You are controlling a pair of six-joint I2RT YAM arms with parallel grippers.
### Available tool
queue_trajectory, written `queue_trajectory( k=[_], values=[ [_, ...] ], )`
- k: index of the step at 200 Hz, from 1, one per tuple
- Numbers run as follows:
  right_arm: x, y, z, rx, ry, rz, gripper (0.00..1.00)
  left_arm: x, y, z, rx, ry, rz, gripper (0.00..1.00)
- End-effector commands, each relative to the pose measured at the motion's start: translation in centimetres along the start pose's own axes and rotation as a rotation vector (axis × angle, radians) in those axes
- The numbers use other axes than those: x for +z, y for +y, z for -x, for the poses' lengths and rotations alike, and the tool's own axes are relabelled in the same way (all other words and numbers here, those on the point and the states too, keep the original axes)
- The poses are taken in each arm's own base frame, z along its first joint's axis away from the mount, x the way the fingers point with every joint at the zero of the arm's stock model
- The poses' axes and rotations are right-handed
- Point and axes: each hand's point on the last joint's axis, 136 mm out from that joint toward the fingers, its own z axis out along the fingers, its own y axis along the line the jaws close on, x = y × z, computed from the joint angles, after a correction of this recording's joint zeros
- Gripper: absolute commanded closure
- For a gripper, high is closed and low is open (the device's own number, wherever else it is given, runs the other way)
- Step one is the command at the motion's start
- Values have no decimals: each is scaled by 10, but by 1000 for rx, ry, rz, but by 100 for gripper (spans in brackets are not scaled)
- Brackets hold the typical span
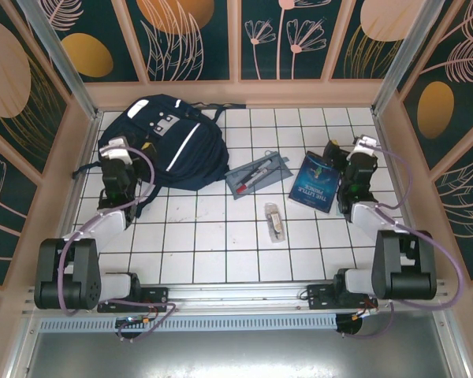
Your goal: Pack books, pencil case, and school supplies into a backpack
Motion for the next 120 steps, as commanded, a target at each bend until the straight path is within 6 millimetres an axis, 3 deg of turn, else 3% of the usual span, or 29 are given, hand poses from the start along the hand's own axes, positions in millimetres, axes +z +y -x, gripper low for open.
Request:
queue_trajectory(
  k=[1, 41, 44, 49, 79, 82, 120],
  values=[
    [-14, 3, -26, 87, 188, -40, 1, 5, -34, -21, -72, 194, -60, 1],
    [-30, 21, -45, 186, 375, -2, 1, 31, -99, -39, -60, 386, -144, 1],
    [-31, 22, -45, 192, 383, -1, 1, 32, -102, -48, -53, 410, -144, 1],
    [-32, 24, -47, 199, 401, 4, 1, 37, -114, -39, -50, 401, -153, 1],
    [-36, 36, -53, 233, 464, 41, 1, 58, -167, -51, 21, 442, -179, 2],
    [-36, 36, -53, 233, 465, 42, 1, 64, -168, -64, 35, 472, -166, 2],
    [-29, 51, -63, 250, 510, 108, 1, 99, -207, -104, 162, 559, -90, 9]
  ],
)
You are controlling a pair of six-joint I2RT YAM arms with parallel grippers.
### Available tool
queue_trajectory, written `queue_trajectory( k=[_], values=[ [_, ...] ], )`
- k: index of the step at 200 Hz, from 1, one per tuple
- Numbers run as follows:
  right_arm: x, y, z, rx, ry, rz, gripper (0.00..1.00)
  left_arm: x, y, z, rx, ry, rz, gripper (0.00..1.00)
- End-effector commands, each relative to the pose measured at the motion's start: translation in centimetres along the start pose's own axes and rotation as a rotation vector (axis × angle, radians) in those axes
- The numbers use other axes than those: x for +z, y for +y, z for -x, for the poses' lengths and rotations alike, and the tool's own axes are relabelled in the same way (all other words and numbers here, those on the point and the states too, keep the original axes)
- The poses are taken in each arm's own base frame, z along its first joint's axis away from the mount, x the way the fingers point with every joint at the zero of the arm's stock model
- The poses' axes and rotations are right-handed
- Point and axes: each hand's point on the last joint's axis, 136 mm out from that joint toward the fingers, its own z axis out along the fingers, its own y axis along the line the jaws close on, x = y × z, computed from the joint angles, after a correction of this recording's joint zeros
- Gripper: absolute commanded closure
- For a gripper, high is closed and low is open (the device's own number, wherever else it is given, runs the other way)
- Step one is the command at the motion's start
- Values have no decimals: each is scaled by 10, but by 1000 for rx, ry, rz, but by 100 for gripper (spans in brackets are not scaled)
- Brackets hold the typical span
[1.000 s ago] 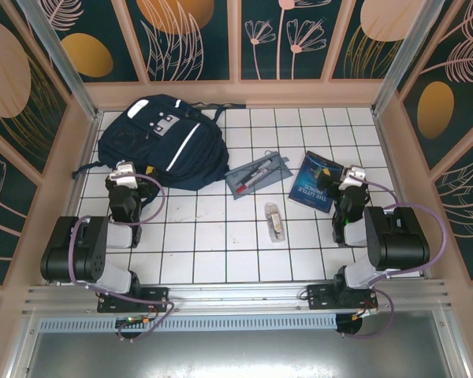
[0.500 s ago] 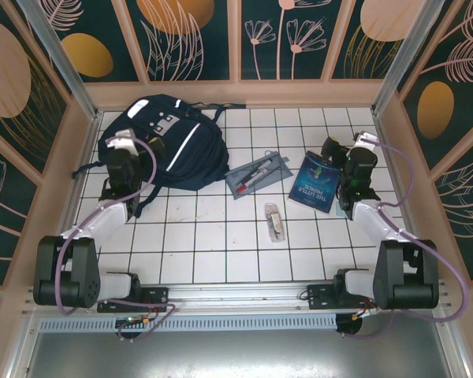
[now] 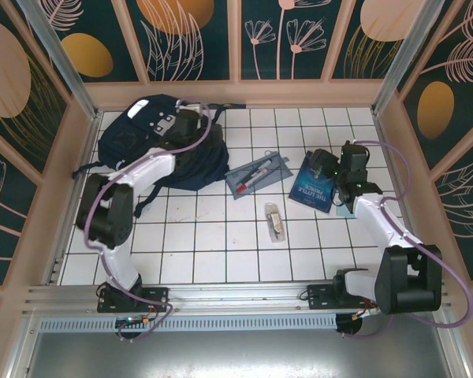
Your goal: Pack books, pencil case, and school supplies into a backpack
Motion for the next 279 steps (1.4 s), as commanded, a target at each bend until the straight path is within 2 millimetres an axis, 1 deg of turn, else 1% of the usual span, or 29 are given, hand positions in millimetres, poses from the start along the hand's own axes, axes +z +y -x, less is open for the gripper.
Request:
queue_trajectory(
  k=[1, 17, 34, 64, 78, 87, 99, 110, 120, 125, 131, 145, 152, 155, 165, 168, 182, 203, 213, 218, 234, 238, 242, 250, 259, 260, 266, 277, 279],
  values=[
    [7, 14, -4, 26, 53, 47, 1, 25, -2, -26, 68, 110, 122, 9],
    [14, 16, -10, 24, 84, 56, 1, 44, -6, -32, 129, 120, 193, 15],
    [21, 18, -18, 14, 120, 70, 1, 61, -2, -35, 162, 130, 252, 21],
    [29, 15, -31, 3, 157, 59, 1, 86, 5, -44, 207, 162, 311, 38],
    [30, 14, -35, 3, 166, 53, 1, 97, 8, -52, 227, 187, 331, 39],
    [31, 14, -35, 2, 166, 53, 1, 102, 12, -56, 240, 199, 350, 42],
    [31, 15, -34, -1, 164, 56, 1, 106, 18, -62, 261, 209, 377, 48],
    [30, 19, -33, -6, 161, 63, 1, 108, 21, -66, 277, 214, 391, 56],
    [30, 23, -32, -13, 159, 74, 1, 107, 24, -68, 282, 214, 396, 60],
    [30, 27, -33, -19, 159, 83, 1, 106, 26, -70, 285, 218, 400, 65],
    [30, 33, -34, -25, 160, 95, 1, 104, 26, -70, 286, 219, 398, 74],
    [30, 51, -37, -47, 157, 128, 3, 92, 23, -62, 275, 196, 383, 100],
    [31, 59, -39, -53, 156, 133, 3, 85, 22, -58, 269, 184, 372, 100],
    [31, 62, -40, -54, 156, 134, 4, 80, 19, -52, 263, 170, 360, 100],
    [34, 73, -43, -60, 156, 136, 4, 64, 14, -43, 248, 144, 327, 100],
    [34, 76, -43, -61, 155, 139, 4, 60, 14, -43, 249, 144, 318, 100],
    [37, 90, -45, -59, 159, 160, 4, 32, 5, -25, 240, 103, 265, 100],
    [41, 108, -44, -53, 172, 199, 7, -8, 2, -10, 233, 63, 217, 100],
    [42, 116, -44, -53, 179, 217, 7, -25, -8, -7, 243, 62, 147, 100],
    [42, 120, -45, -56, 183, 223, 7, -36, -17, -3, 248, 58, 92, 100],
    [45, 129, -48, -56, 195, 236, 8, -60, -44, -15, 243, 95, -107, 100],
    [45, 132, -49, -56, 198, 240, 8, -61, -48, -25, 233, 119, -145, 100],
    [45, 135, -49, -58, 200, 245, 8, -73, -56, -24, 217, 112, -197, 100],
    [47, 140, -51, -60, 206, 252, 8, -83, -63, -34, 186, 130, -263, 100],
    [48, 145, -52, -64, 209, 256, 8, -91, -64, -53, 154, 148, -289, 100],
    [48, 145, -52, -64, 208, 256, 8, -93, -66, -52, 151, 142, -294, 100],
    [49, 148, -52, -66, 208, 257, 8, -99, -67, -66, 134, 150, -309, 100],
    [51, 152, -53, -67, 211, 258, 9, -111, -75, -89, 108, 161, -347, 100],
    [51, 152, -53, -67, 212, 258, 8, -114, -77, -90, 105, 157, -359, 100]
  ],
)
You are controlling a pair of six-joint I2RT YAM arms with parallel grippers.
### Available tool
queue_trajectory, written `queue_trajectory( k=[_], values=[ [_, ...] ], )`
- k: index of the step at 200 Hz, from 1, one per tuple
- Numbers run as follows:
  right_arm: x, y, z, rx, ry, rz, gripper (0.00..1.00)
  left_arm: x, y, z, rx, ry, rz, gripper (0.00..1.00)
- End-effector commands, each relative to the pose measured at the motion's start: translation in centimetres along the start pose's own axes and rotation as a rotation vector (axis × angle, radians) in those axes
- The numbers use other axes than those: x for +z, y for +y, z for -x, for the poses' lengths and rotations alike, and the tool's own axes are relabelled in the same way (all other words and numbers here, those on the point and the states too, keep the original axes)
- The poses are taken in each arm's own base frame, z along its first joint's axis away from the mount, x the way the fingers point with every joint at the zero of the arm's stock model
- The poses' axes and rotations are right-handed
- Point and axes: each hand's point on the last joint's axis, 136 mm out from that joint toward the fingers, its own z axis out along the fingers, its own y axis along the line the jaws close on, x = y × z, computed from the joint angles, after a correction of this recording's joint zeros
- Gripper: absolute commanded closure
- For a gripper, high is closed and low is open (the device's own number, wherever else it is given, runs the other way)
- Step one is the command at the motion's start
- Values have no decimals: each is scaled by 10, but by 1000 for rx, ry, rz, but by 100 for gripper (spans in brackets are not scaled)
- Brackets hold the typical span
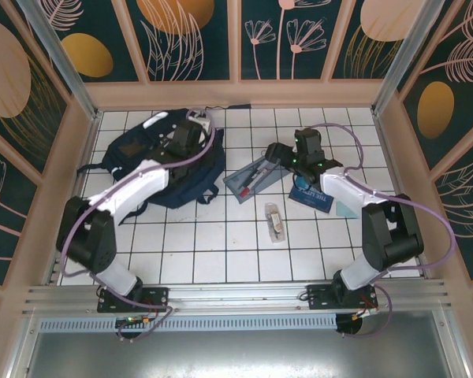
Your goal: Pack books, pencil case, and school supplies into a backpack
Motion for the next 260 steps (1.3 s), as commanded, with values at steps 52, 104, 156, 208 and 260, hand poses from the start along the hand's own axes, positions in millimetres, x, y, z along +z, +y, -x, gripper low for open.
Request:
queue_trajectory(
  k=[52, 104, 156, 208, 260],
  values=[
    [20, 32, 4, -2, 26, 73, 9, -52, -47, -90, -168, 31, -117, 2],
    [41, 86, -10, -84, 85, 221, 9, -93, 34, -38, -340, -185, 154, 1],
    [81, 134, -38, -124, 196, 365, 13, -82, 124, -63, -496, -192, 403, 1],
    [112, 141, -64, -170, 268, 340, 17, -90, 191, -102, -648, -181, 528, 1],
    [85, 100, -102, -193, 315, 181, 15, -84, 210, -146, -706, -96, 563, 1]
  ],
)
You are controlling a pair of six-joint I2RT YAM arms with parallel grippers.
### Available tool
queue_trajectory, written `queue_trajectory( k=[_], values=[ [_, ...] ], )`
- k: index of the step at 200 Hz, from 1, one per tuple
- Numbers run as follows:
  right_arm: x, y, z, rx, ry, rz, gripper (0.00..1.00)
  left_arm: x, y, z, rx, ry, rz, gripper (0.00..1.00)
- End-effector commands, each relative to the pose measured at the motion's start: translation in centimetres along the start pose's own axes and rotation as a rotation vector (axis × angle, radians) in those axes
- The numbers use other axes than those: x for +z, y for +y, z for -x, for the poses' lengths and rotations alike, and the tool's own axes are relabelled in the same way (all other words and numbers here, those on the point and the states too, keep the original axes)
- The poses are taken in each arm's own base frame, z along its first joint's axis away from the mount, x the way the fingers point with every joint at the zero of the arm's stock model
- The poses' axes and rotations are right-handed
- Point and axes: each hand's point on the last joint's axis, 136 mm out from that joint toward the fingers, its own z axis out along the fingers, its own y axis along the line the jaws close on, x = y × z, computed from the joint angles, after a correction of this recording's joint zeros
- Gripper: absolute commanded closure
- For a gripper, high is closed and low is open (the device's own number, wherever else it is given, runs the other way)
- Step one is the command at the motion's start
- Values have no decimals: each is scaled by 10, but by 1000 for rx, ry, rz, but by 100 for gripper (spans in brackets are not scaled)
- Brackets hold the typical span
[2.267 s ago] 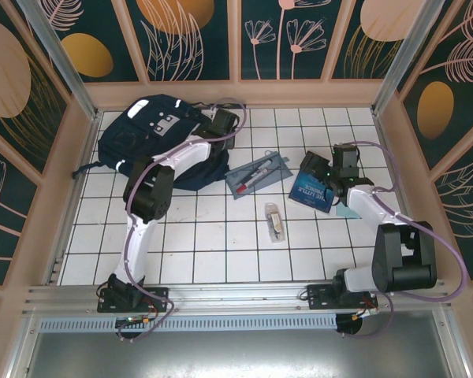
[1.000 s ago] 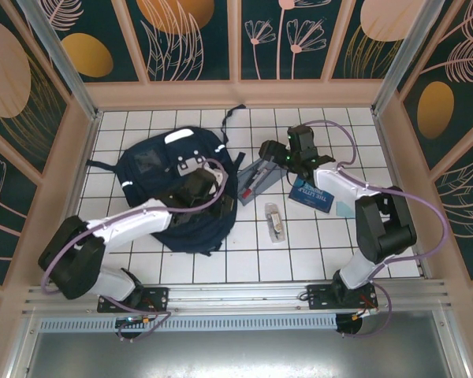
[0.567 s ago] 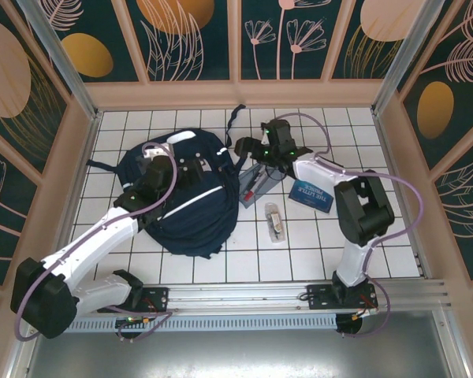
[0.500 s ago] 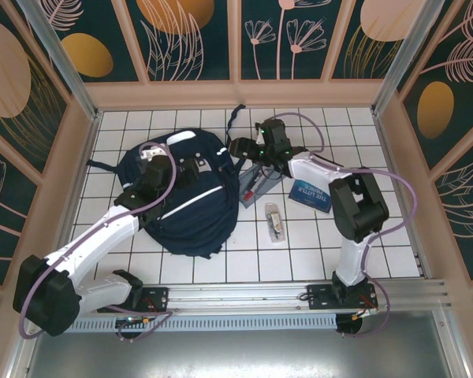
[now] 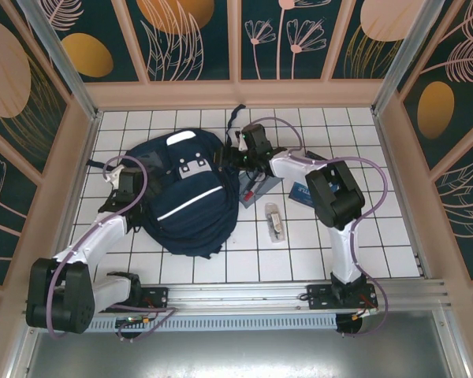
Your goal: Pack books, pencil case, and school supplies into a backpack
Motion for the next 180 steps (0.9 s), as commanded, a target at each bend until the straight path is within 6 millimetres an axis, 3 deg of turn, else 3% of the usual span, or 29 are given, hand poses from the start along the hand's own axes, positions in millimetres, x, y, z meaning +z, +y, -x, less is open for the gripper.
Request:
queue_trajectory(
  k=[1, 24, 39, 51, 64, 82, 104, 124, 130, 143, 164, 180],
  values=[
    [-24, -9, -25, -14, 31, -92, 15, 6, 6, -12, -24, 31, -9, 1],
    [-34, -10, -58, 5, 94, -90, 15, 16, 8, -34, -22, 104, -23, 1],
    [-35, 0, -71, 17, 113, -32, 17, 20, 6, -48, -27, 150, -51, 1],
    [-36, 7, -70, 27, 97, 11, 32, 20, 1, -56, -47, 181, -94, 1],
    [-36, 15, -56, 25, 56, 41, 58, 17, -7, -66, -91, 211, -162, 1],
    [-38, 23, -27, 8, -3, 59, 86, 10, -19, -80, -166, 268, -258, 2],
    [-44, 24, 16, -12, -83, 64, 97, -4, -40, -94, -183, 317, -347, 2],
    [-42, 25, 51, -44, -143, 77, 97, -23, -73, -104, -134, 347, -428, 1],
    [-42, 7, 67, -29, -162, 54, 96, -27, -82, -107, -131, 357, -449, 1],
    [-34, -6, 89, -35, -191, 39, 92, -37, -103, -115, -128, 388, -508, 1],
    [-20, -33, 122, -42, -251, -2, 64, -50, -136, -124, -107, 424, -588, 1],
    [-23, -53, 149, -30, -288, -65, 45, -61, -160, -131, -78, 449, -638, 1]
  ],
)
